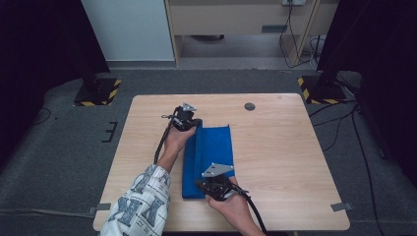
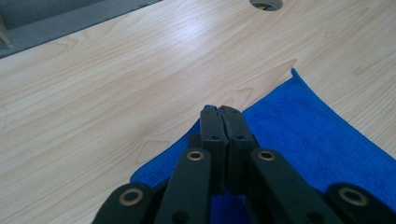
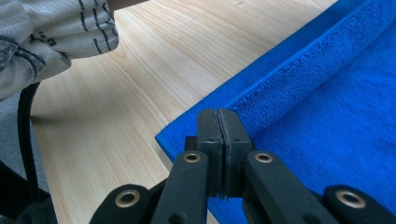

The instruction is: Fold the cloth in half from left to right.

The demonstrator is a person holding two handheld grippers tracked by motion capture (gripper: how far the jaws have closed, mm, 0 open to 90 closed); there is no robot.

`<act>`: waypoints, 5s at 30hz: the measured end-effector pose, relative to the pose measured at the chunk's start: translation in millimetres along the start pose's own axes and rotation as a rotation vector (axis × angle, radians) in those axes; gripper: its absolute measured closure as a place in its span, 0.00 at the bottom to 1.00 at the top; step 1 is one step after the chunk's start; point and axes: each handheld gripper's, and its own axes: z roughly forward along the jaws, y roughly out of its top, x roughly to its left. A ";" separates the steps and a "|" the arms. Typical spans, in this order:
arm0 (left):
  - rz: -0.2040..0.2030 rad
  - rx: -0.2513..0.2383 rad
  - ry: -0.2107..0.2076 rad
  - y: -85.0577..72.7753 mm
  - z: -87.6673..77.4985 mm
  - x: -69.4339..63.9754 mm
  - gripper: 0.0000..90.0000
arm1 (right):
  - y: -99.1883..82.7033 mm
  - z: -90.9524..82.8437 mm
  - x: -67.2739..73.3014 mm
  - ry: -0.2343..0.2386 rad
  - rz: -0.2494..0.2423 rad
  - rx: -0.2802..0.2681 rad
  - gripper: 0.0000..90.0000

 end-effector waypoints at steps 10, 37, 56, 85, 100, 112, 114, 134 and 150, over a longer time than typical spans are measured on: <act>0.015 0.014 -0.018 3.0 12.5 -13.4 0.99 | -9.2 -12.4 -7.3 -0.014 0.016 -0.002 0.99; 0.025 0.019 -0.047 8.7 25.2 -31.8 0.99 | -21.0 -26.8 -16.2 -0.031 0.033 0.004 0.99; 0.018 0.005 -0.061 12.4 28.9 -40.4 0.99 | -23.7 -38.8 -21.0 -0.049 0.034 0.004 0.99; 0.010 0.019 -0.074 10.9 44.9 -51.6 0.99 | -38.4 -39.9 -31.7 -0.059 0.063 0.040 0.99; 0.009 0.021 -0.082 10.5 48.1 -54.1 0.98 | -42.8 -40.1 -33.5 -0.060 0.068 0.052 0.98; 0.008 0.024 -0.088 10.4 51.2 -57.2 0.98 | -46.2 -39.9 -35.6 -0.064 0.078 0.058 0.98; 0.009 0.025 -0.088 10.2 52.1 -58.1 0.98 | -46.4 -40.3 -35.7 -0.065 0.077 0.057 0.98; -0.006 0.018 -0.090 9.9 57.5 -61.3 0.98 | -53.2 -42.1 -41.3 -0.074 0.099 0.071 0.98; -0.057 -0.021 -0.116 11.0 58.3 -65.2 0.80 | -57.9 -45.6 -45.9 -0.105 0.133 0.102 0.80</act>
